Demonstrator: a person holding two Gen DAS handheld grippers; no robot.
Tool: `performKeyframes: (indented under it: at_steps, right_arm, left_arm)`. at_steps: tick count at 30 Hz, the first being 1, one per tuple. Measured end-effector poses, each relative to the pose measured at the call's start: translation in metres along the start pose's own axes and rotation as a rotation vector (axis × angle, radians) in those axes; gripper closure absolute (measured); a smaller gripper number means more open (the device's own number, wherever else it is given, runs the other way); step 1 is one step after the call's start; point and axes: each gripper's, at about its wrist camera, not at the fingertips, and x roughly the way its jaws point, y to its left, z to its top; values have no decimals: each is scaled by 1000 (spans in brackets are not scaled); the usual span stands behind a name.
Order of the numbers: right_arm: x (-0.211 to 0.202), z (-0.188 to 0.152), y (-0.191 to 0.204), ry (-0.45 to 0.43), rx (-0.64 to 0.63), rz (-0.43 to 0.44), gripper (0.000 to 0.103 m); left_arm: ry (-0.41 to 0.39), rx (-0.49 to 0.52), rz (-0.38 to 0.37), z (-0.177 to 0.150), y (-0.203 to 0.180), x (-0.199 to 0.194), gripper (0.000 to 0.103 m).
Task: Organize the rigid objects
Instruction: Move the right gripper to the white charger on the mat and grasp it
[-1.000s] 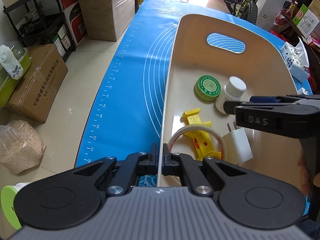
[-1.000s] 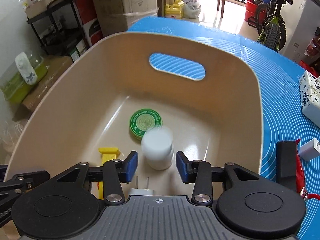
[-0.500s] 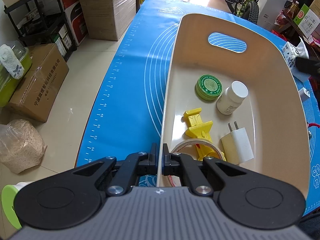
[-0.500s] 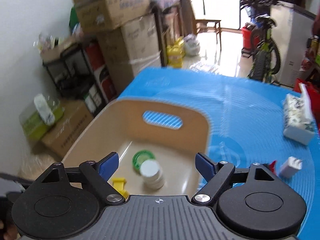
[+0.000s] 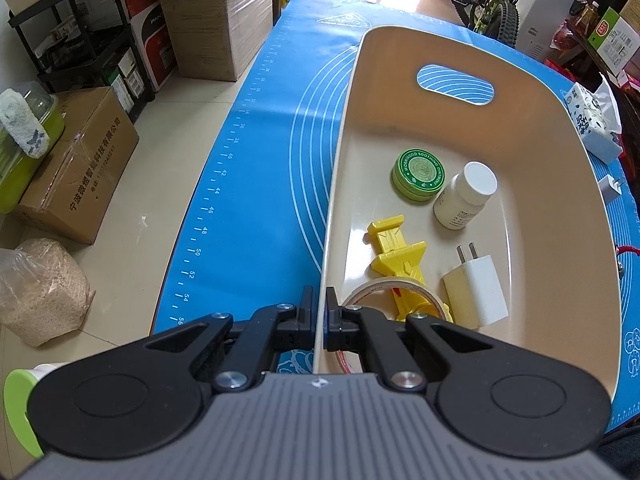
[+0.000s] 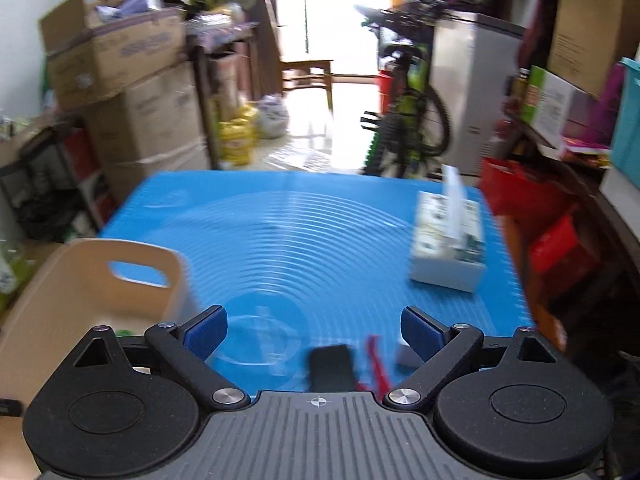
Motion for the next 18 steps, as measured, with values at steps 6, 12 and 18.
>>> performKeyframes:
  at_steps: [6, 12, 18]
  right_arm:
    - [29, -11, -38, 24, 22, -66, 9]
    - [56, -20, -54, 47, 58, -89, 9]
    - [83, -34, -54, 72, 60, -124, 10]
  left_arm:
    - [1, -7, -3, -1, 2, -1, 99]
    - [1, -2, 2, -1, -1, 0, 99]
    - [0, 3, 2, -1, -1, -1, 99]
